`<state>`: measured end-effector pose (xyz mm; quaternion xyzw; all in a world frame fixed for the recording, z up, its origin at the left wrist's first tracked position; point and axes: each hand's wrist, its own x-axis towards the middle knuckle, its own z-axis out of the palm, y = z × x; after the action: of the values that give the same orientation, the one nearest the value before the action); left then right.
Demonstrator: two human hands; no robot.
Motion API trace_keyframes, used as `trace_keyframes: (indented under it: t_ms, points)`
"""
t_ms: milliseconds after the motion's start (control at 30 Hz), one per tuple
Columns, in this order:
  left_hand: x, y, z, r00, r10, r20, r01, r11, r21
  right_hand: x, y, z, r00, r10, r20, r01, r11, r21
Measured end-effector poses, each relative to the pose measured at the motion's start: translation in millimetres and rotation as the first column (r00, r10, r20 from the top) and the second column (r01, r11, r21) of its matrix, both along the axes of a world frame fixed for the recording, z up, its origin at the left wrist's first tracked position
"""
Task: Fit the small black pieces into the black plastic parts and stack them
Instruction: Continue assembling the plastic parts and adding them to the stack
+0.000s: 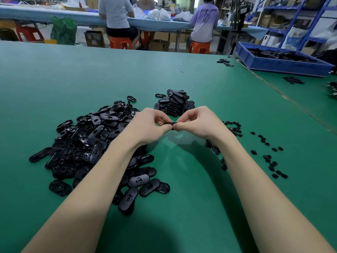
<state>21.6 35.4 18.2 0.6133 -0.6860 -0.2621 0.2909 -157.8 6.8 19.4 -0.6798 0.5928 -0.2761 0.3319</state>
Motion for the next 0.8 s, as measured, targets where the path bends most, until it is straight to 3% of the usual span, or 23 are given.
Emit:
trace_keyframes:
  t_ms: [233,800]
  points:
    - [0.8,-0.5,-2.8,1.000,-0.028,0.001,0.028,1.000,0.002,6.4,3.3,-3.9,0.997,-0.006,-0.080,0.003,0.999,-0.038]
    - [1.4,-1.9,-7.9,0.998,-0.044,-0.033,0.044,0.999,-0.003,0.9,2.8,-7.9,0.999,0.039,-0.017,-0.040,0.998,-0.058]
